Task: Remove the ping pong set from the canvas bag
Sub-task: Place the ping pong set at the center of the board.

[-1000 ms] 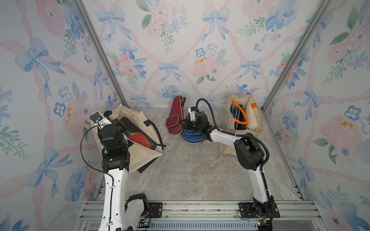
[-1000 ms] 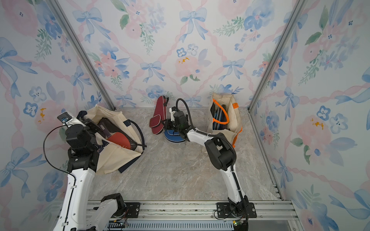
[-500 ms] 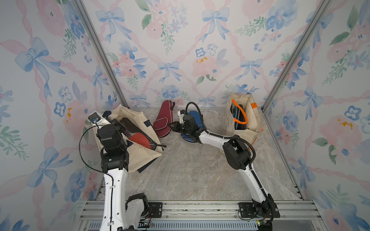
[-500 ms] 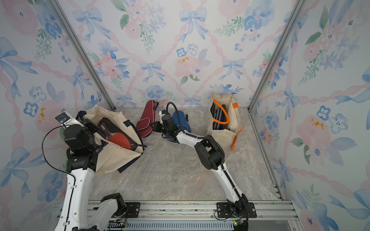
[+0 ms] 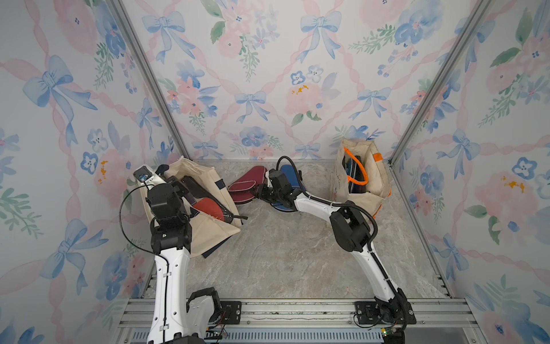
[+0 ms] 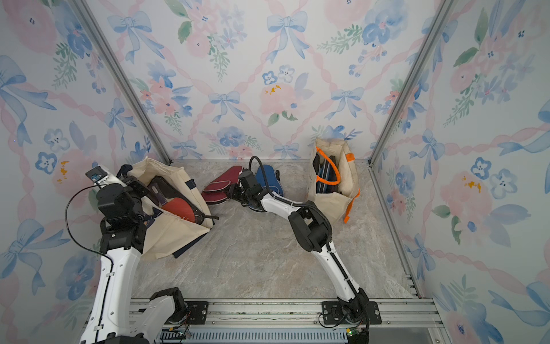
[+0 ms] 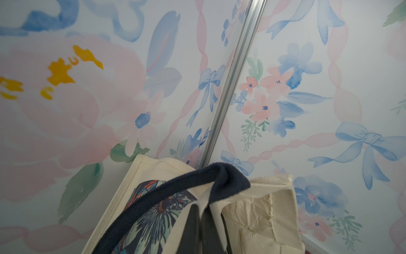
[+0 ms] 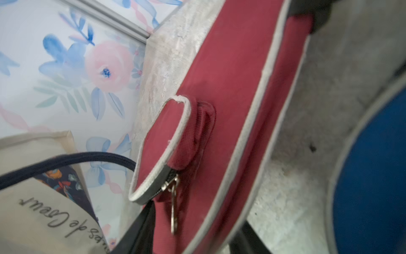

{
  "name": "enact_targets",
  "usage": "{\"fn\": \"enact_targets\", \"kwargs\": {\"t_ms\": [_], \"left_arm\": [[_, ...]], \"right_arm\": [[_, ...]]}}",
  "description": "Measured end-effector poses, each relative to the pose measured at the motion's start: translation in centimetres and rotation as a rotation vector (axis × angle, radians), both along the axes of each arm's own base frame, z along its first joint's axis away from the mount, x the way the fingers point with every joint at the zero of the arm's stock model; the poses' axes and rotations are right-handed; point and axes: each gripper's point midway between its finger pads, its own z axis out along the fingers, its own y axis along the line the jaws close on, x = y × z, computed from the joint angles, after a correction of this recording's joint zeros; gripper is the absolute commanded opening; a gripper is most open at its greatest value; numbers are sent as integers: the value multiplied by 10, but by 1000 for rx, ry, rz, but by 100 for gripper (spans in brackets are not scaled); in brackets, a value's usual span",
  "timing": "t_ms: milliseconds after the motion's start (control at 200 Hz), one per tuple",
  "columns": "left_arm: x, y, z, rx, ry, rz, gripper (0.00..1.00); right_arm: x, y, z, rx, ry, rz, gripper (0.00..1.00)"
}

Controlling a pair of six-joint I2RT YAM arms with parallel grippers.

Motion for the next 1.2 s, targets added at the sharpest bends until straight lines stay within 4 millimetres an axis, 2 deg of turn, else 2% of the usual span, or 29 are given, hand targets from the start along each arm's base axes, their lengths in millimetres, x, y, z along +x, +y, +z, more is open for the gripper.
{"fn": "enact_targets", "kwargs": {"t_ms": [75,145,240,255,275,350,530,605,725,860,1025,1130,1200], "left_arm": [[0,0,0,-2,-1,-3,0],[1,-1,0,-3,-1,-5,0],[1,-1,0,-3,-1,-8,0],[1,-1,0,-3,-1,-7,0],[1,-1,0,-3,-1,-8,0],[1,-1,0,-4,-1,-9,0],[2,-2,-1,-4,0,-12,0],[5,-3,-2,-5,1,-23,0],[13,-8,-6,-9,10,-62,0],[32,-25,-18,-26,40,-155,0],[46,-47,-28,-40,65,-255,0],[50,-61,-28,-41,64,-311,0],[52,-69,-28,-42,64,-345,0]], "right_arm": [[-3,-2,-4,-16,16,5,76],[-6,-5,-9,-41,35,12,91],[-13,-11,-11,-79,59,22,97],[-13,-12,-11,-84,59,25,100],[-15,-13,-9,-91,60,27,97],[-22,-20,2,-119,54,42,97],[-31,-34,54,-168,-44,80,97],[-38,-45,68,-189,-80,86,98],[-55,-64,78,-210,-146,109,99],[-68,-77,85,-173,-244,140,100],[-66,-62,103,-99,-384,197,99],[-58,-41,124,-32,-485,221,98],[-52,-28,132,9,-530,228,96]]}}
